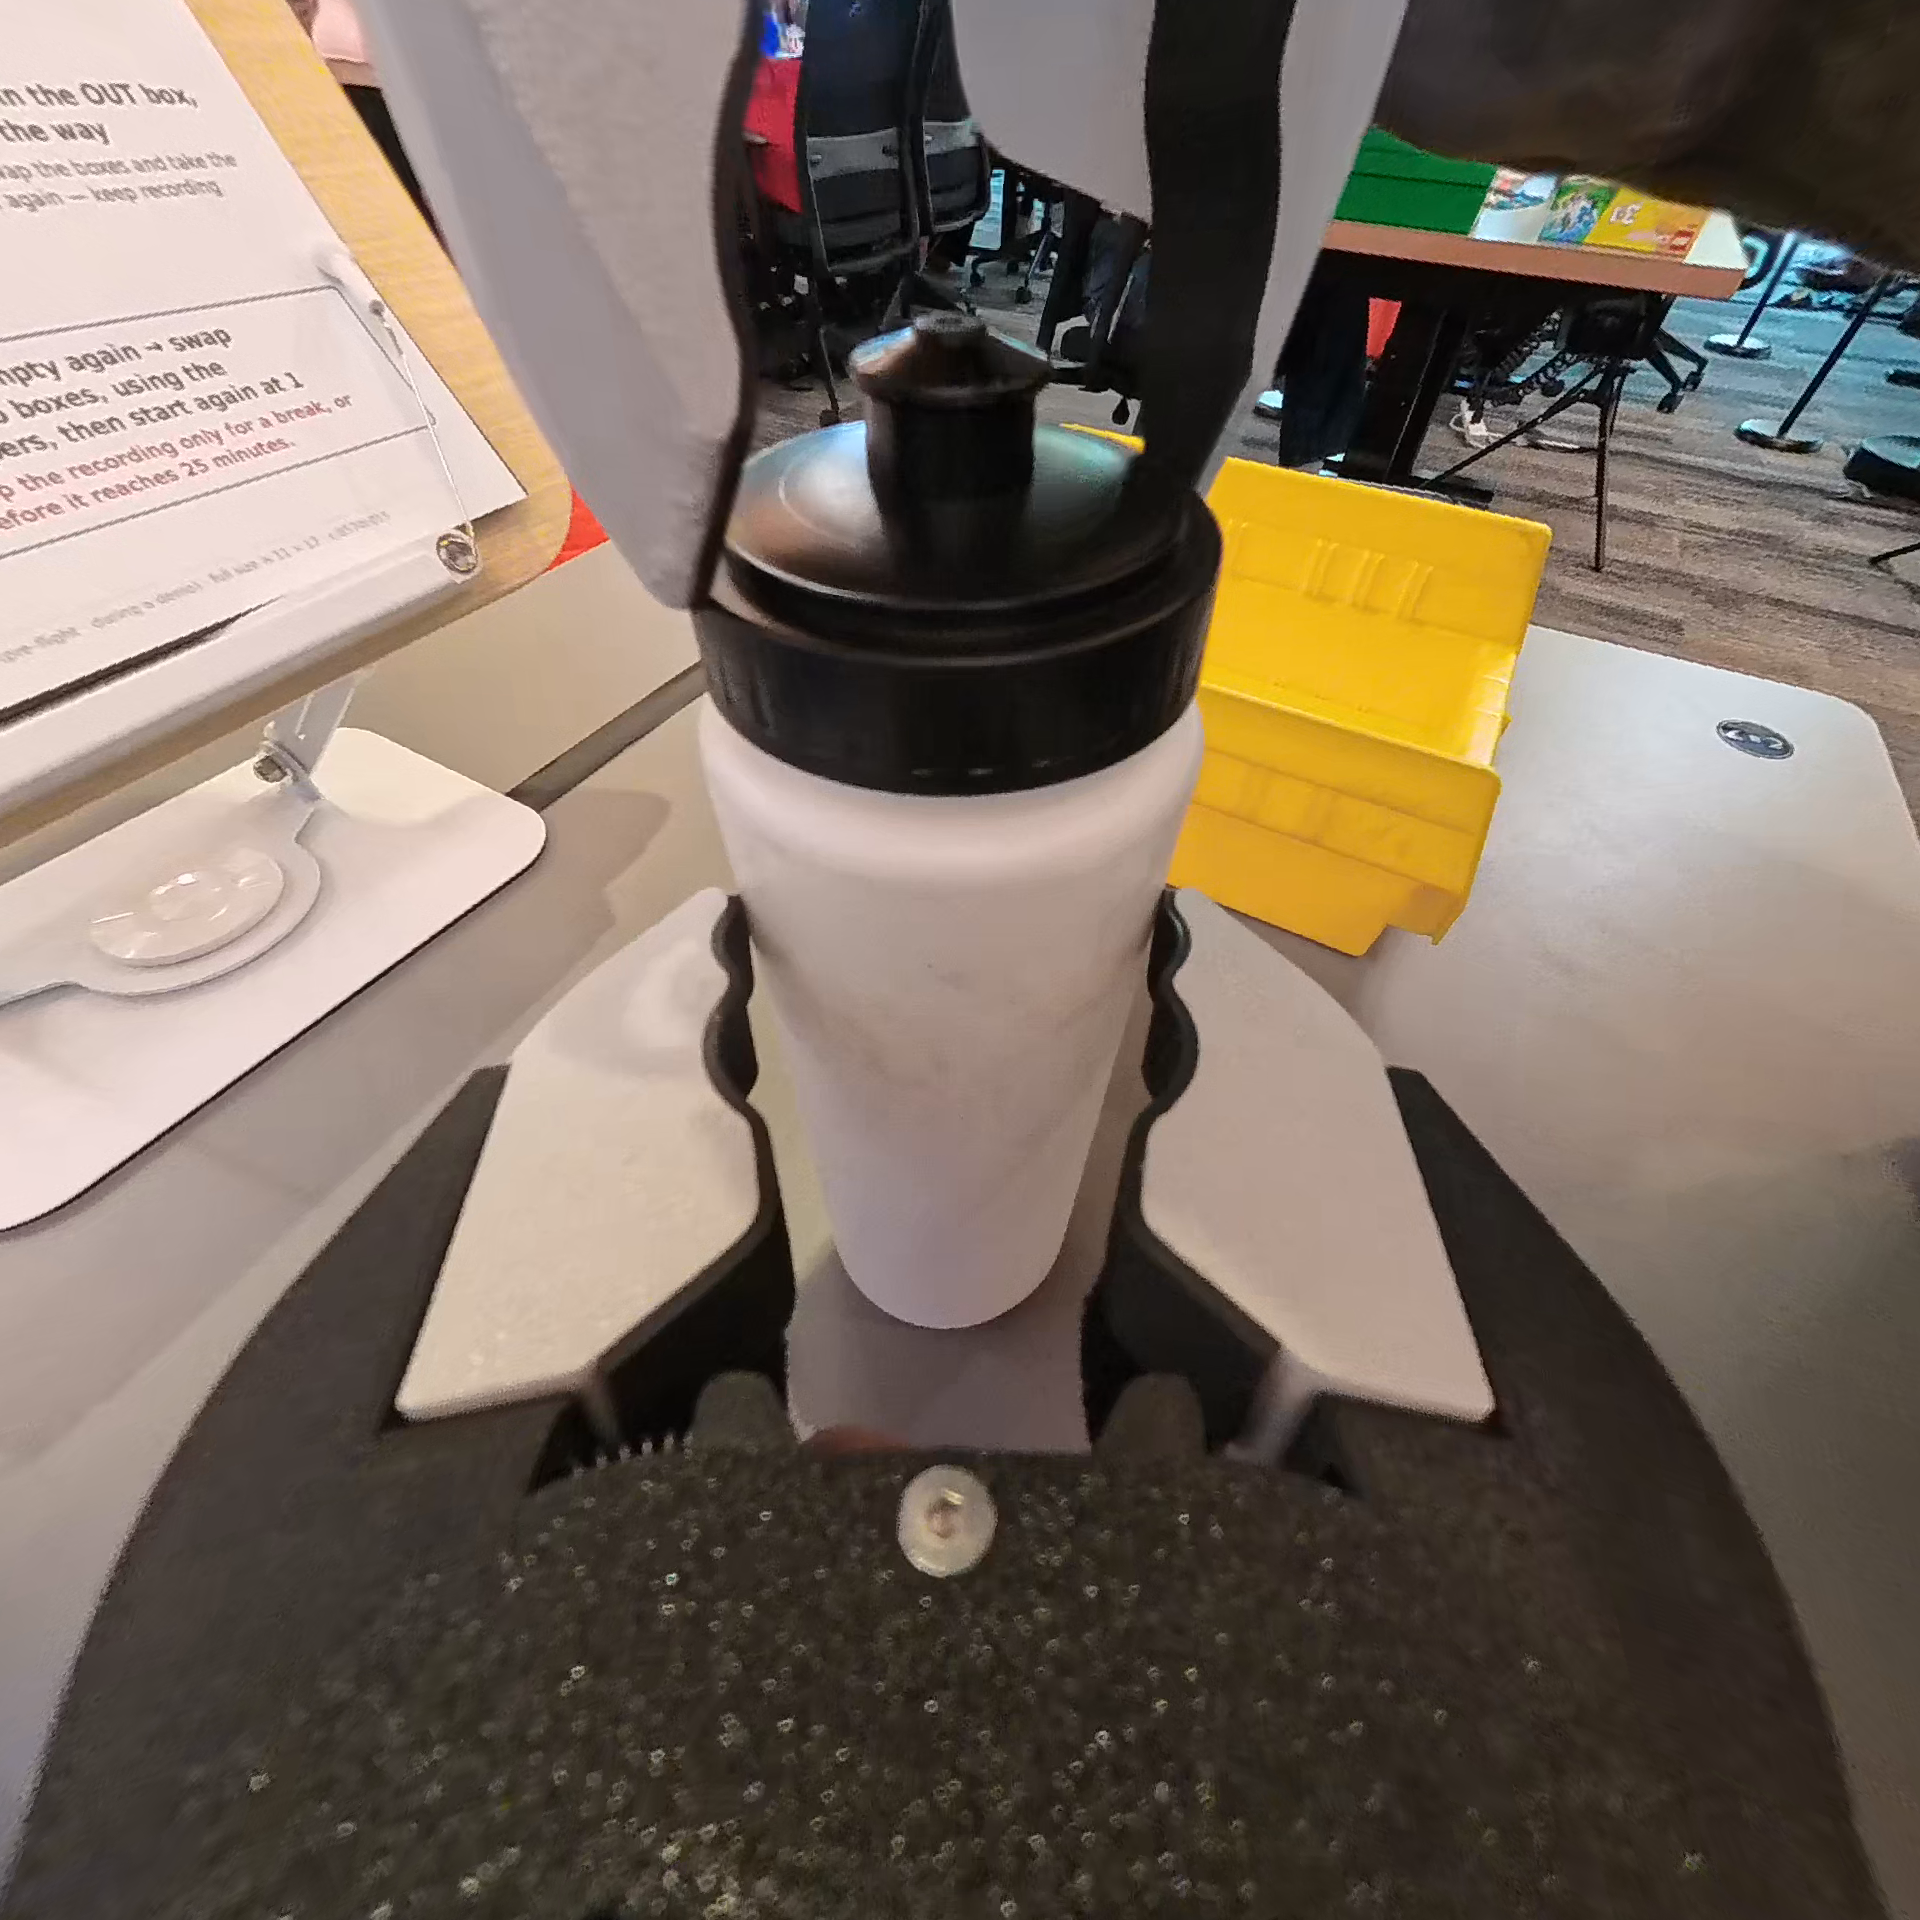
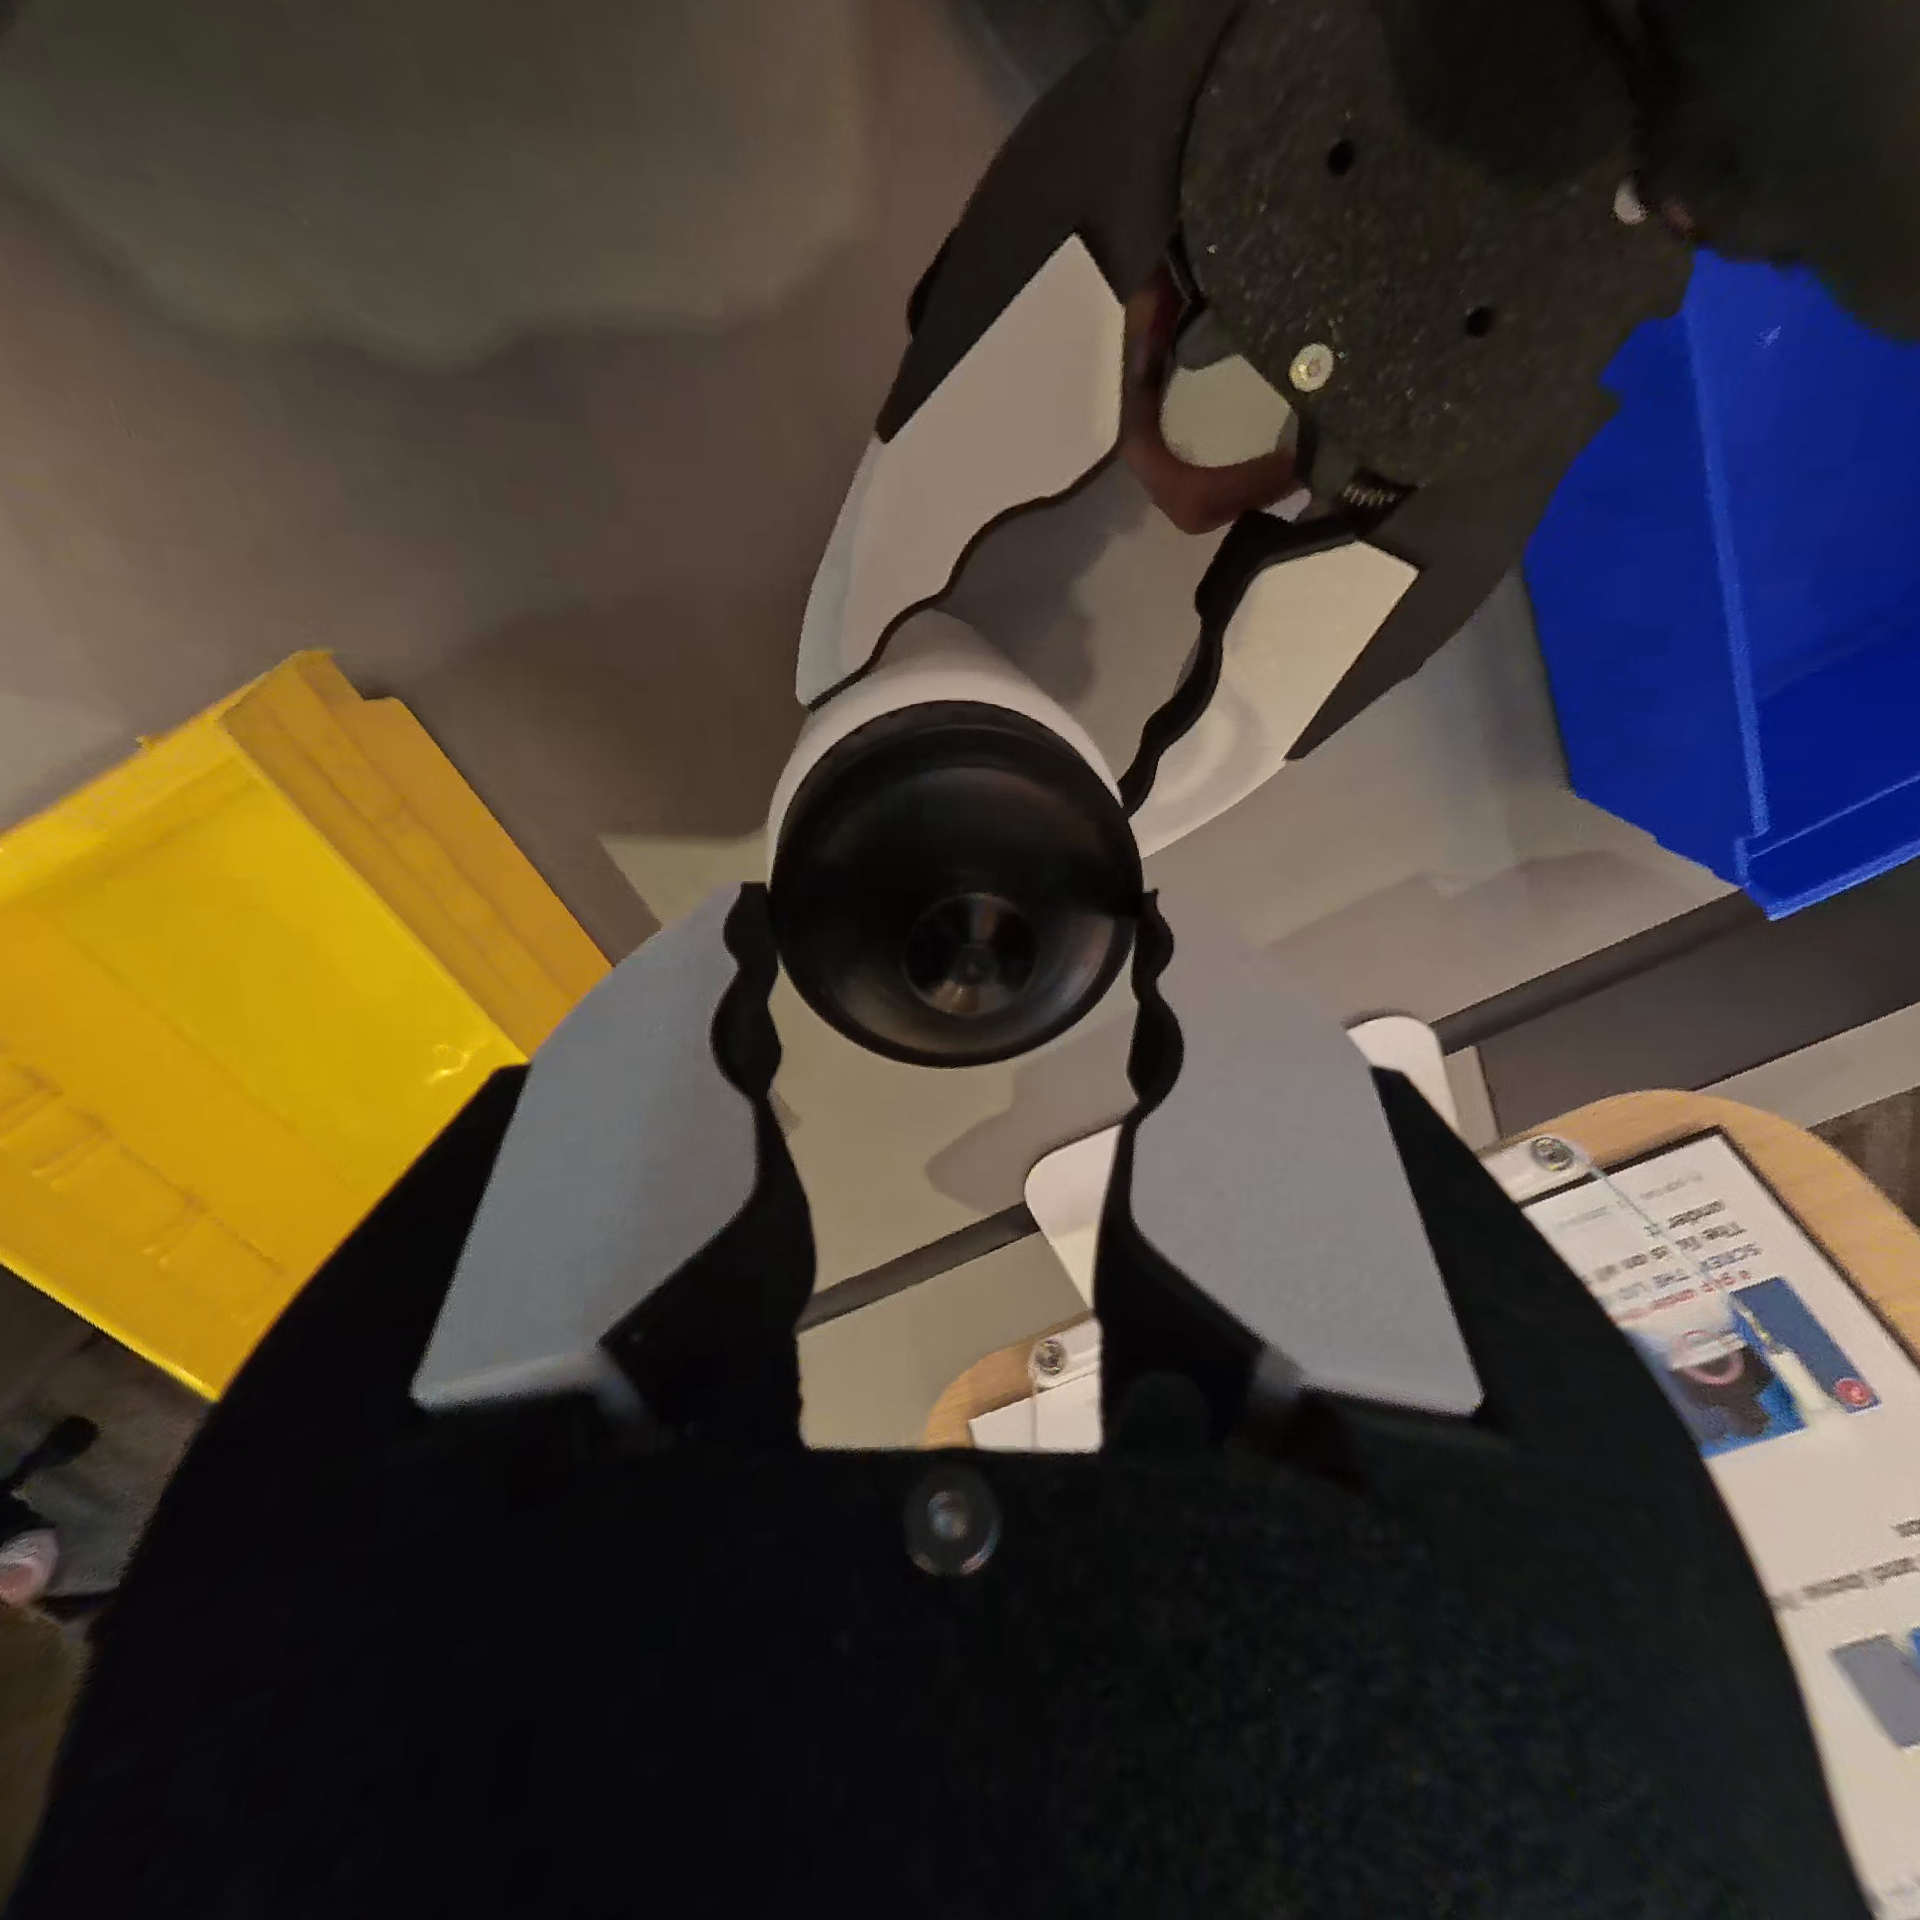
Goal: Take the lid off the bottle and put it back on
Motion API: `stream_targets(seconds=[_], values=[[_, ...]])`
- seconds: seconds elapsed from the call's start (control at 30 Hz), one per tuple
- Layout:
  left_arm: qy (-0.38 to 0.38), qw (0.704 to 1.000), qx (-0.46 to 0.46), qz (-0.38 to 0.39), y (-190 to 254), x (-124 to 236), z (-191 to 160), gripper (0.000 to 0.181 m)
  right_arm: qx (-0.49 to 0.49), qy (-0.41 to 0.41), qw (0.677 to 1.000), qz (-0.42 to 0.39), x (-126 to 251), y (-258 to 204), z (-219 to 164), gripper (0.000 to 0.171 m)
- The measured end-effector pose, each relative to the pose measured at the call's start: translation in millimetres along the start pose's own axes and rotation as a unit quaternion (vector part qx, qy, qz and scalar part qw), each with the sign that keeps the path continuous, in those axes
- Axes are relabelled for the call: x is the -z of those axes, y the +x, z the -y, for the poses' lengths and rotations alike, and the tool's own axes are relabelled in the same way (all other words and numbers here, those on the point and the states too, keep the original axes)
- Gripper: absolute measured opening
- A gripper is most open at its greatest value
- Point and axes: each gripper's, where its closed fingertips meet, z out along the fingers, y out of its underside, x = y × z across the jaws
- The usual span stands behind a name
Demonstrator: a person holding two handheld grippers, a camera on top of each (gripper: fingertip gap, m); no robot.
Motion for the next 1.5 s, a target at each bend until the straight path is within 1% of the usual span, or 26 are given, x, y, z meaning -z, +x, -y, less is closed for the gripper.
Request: stream_targets(seconds=[0.17, 0.3, 0.43, 0.57, 0.7, 0.8, 0.87, 1.0, 1.1, 1.13, 1.2, 1.33, 1.4, 1.5], values=[[0.005, 1.0, 0.001, 0.01, 1.1, -0.6, 0.0, 0.073, -0.088, 0.018, 0.996, -0.014, -0.3, -2.0, 1.0, 0.066], [0.007, 1.0, 0.007, 0.024, 0.4, -0.7, 0.2, 0.073, -0.184, 0.028, 0.982, -0.025, -0.5, -1.5, 0.8, 0.066], [0.01, 0.999, 0.015, 0.04, -1.0, -0.5, 0.3, 0.073, -0.305, 0.037, 0.951, -0.041, -0.6, 0.4, 0.7, 0.066], [0.011, 0.998, 0.013, 0.054, -0.2, -1.0, 0.2, 0.073, -0.404, 0.003, 0.913, -0.053, -0.7, -1.5, 0.6, 0.066], [0.014, 0.997, 0.01, 0.07, -0.5, -0.8, -0.2, 0.073, -0.51, -0.048, 0.857, -0.059, -1.3, -3.0, 1.0, 0.066], [0.017, 0.997, 0.011, 0.081, -1.4, -0.3, -0.4, 0.073, -0.595, -0.059, 0.799, -0.066, -1.4, -2.3, 0.7, 0.066], [0.019, 0.996, 0.012, 0.085, -1.9, -0.2, -0.5, 0.073, -0.636, -0.056, 0.766, -0.077, -1.7, -1.6, 1.2, 0.066], [0.02, 0.995, 0.009, 0.093, -2.3, -0.2, -0.8, 0.073, -0.731, -0.057, 0.673, -0.099, -2.0, -1.1, 1.0, 0.067], [0.018, 0.995, 0.004, 0.1, -1.7, -0.3, -1.2, 0.073, -0.802, -0.061, 0.584, -0.11, -2.2, -2.3, 1.7, 0.066], [0.018, 0.995, 0.003, 0.102, -1.7, -0.2, -1.4, 0.073, -0.813, -0.063, 0.568, -0.113, -2.4, -2.0, 1.8, 0.066], [0.017, 0.995, 0.002, 0.1, -1.4, 0.3, -1.5, 0.073, -0.822, -0.072, 0.555, -0.108, -2.5, -2.1, 2.6, 0.066], [0.015, 0.995, 0.003, 0.099, -1.8, 0.6, -1.7, 0.073, -0.824, -0.077, 0.553, -0.102, -2.7, -1.5, 2.3, 0.067], [0.015, 0.995, 0.0, 0.098, -1.2, 0.4, -1.8, 0.073, -0.816, -0.073, 0.565, -0.098, -3.0, -1.9, 2.0, 0.068], [0.014, 0.995, -0.012, 0.095, 2.0, -0.4, -1.6, 0.073, -0.785, -0.044, 0.617, -0.042, -11.0, -7.8, 12.5, 0.094]])
